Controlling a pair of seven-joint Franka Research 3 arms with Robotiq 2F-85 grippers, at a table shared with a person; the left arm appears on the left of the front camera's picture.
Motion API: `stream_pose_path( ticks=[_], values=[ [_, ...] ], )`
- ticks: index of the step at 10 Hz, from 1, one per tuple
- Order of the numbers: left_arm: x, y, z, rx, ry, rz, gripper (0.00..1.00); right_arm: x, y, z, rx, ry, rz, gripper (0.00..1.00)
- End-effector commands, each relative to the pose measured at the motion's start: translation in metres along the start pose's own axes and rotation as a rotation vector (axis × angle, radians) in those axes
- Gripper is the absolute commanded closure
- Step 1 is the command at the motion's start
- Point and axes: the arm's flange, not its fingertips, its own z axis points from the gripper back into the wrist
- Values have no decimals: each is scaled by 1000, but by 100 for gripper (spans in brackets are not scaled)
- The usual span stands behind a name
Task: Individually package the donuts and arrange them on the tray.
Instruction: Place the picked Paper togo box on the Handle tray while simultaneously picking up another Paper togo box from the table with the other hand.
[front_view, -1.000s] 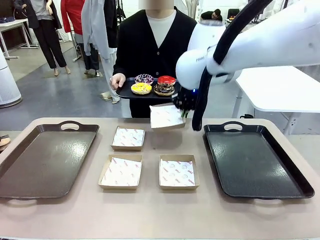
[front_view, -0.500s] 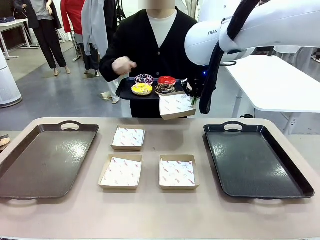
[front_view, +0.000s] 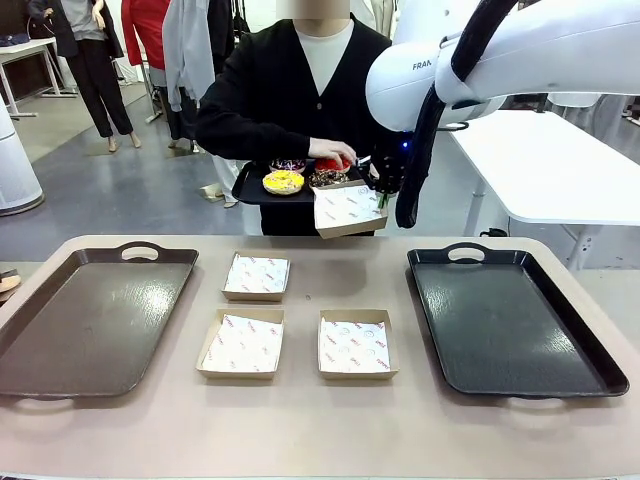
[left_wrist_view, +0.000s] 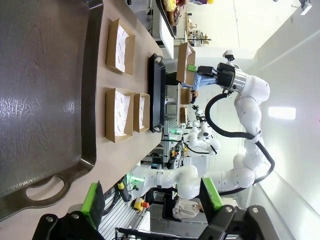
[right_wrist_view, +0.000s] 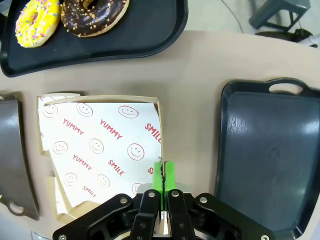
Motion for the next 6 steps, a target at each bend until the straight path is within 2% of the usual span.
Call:
stream_pose_path(
  ticks=[1,6],
  values=[
    [-1,-2,1,-8,2,-1,0,-1,-3,-1,4,-15,-5,100],
    [-1,-2,1,-8,2,-1,0,-1,-3,-1,4,-15,-5,100]
  ],
)
